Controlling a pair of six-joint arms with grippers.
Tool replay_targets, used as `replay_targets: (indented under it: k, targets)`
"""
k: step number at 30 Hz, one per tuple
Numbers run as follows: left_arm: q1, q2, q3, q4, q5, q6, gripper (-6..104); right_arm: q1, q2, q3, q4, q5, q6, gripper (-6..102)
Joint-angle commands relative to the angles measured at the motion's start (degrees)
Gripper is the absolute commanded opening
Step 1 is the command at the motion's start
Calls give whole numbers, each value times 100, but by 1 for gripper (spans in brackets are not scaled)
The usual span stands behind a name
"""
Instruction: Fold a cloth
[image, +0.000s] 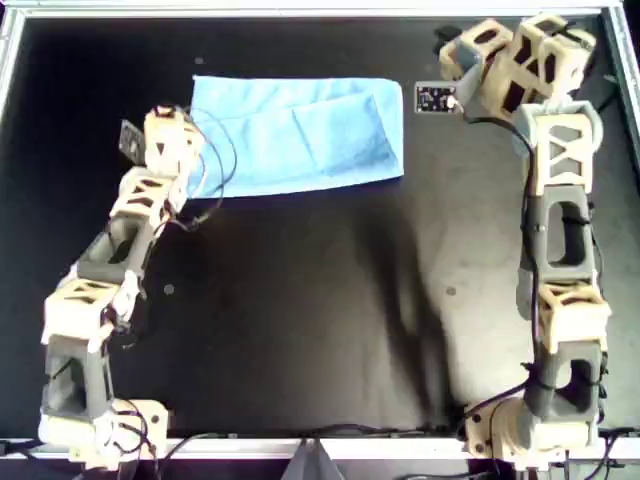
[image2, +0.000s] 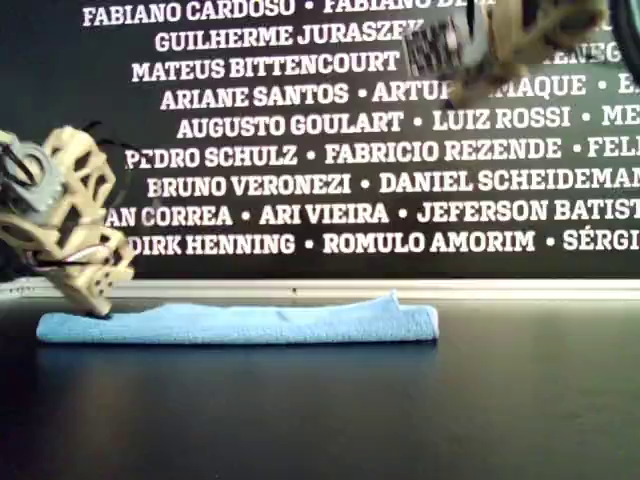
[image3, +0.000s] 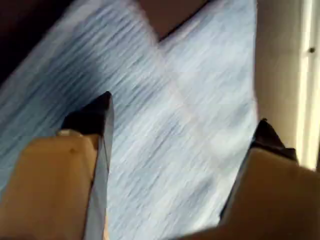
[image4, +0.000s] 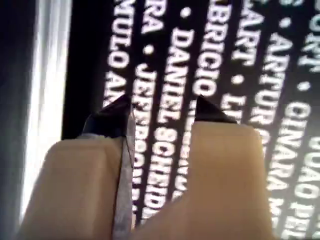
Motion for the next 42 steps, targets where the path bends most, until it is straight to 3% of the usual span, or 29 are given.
replay_targets:
  k: [1,4,10,16,19,23,30,36,42]
  targets:
    - [44,237,-1582,-26,-105,-53,97,35,826,-255,97,-79,-35,50]
    - [35,281,-1608,264,-123,-70,97,53,729,-237,105,-79,-35,50]
    - [26,1758,-562,2338,-114,-202,97,88,712,-229,483,-79,-35,50]
    - [97,4298,721,3683,-114,-1327,97,176,923,-413,2795,-79,-44,50]
    - [70,5704,1723,4113,-114,-1608,97,105,1327,-519,4192,-79,-53,51]
    - [35,7418,3103,4166,-114,-1635,97,-62,2276,-475,4544,-62,-193,51]
    - [79,9615,4667,4254,-114,-1626,97,-149,3894,132,4491,18,-97,50]
    - [105,10828,5520,4342,-114,-1626,96,-88,5924,2637,4474,35,-97,50]
    - [44,11777,6108,5177,-26,-1626,96,-290,8279,6108,4263,53,-202,50]
